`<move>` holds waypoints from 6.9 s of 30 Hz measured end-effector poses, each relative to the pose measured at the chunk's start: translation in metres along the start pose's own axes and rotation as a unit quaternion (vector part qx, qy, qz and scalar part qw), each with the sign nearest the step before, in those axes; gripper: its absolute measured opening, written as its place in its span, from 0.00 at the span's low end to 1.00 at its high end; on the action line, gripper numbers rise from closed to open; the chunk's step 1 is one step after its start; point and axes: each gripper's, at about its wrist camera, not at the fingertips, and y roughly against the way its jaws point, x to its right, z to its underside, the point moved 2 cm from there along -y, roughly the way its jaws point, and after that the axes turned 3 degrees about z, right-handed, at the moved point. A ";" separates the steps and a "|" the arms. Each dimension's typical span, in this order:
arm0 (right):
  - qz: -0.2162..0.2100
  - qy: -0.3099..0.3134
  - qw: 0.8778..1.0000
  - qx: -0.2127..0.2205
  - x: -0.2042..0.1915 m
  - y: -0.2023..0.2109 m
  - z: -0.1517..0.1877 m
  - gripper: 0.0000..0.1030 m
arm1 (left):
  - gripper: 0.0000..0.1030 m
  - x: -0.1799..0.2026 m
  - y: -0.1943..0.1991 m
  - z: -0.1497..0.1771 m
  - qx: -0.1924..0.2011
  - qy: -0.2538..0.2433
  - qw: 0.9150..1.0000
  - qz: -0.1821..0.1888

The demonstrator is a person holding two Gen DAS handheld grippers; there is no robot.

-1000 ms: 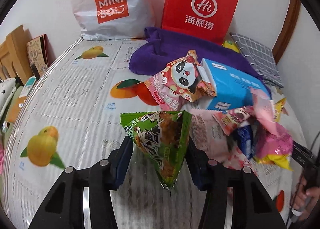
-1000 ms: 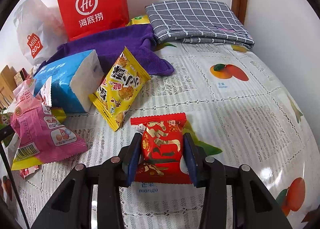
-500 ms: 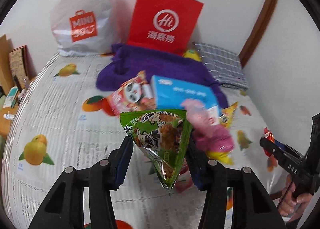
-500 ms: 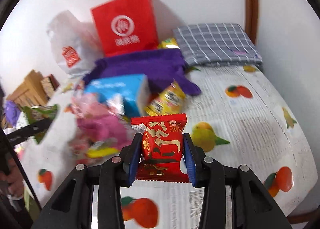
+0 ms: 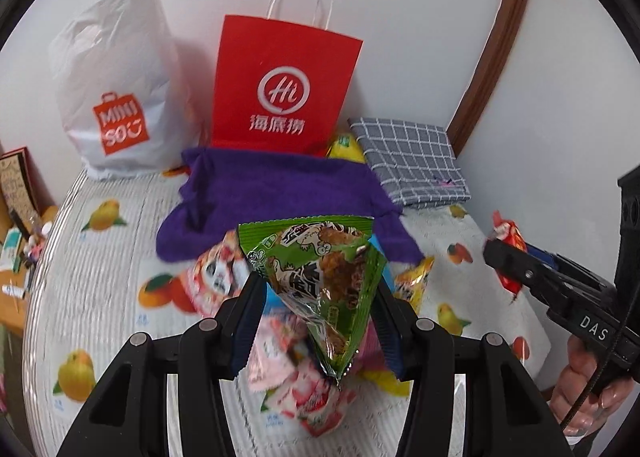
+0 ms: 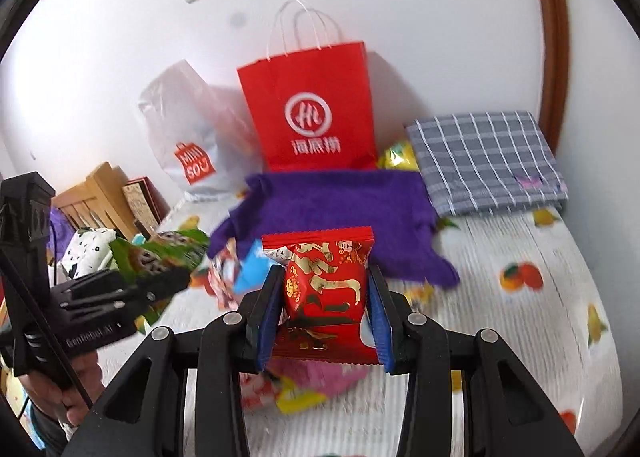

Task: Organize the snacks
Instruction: 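Carry green bag with left gripper while right gripper carries red packet to purple towel, then open right gripper dropping red packet on towel while left gripper releases green bag, then grasp pink panda-print bag with left gripper while right gripper grasps yellow triangular bag, then carry panda bag with left gripper while right gripper carries yellow bag to towel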

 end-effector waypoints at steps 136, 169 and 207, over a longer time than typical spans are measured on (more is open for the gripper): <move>0.046 -0.125 0.983 -0.123 0.118 -0.094 0.088 0.66 | 0.67 -0.119 -0.112 0.040 -0.113 0.077 0.990 -0.041; 0.050 -0.099 0.990 -0.092 0.094 -0.163 0.079 0.66 | 0.54 -0.115 -0.109 0.058 -0.043 0.030 0.997 -0.059; 0.065 -0.074 0.995 -0.014 0.086 -0.089 0.026 0.45 | 0.53 -0.119 -0.108 0.057 -0.038 0.054 0.997 -0.039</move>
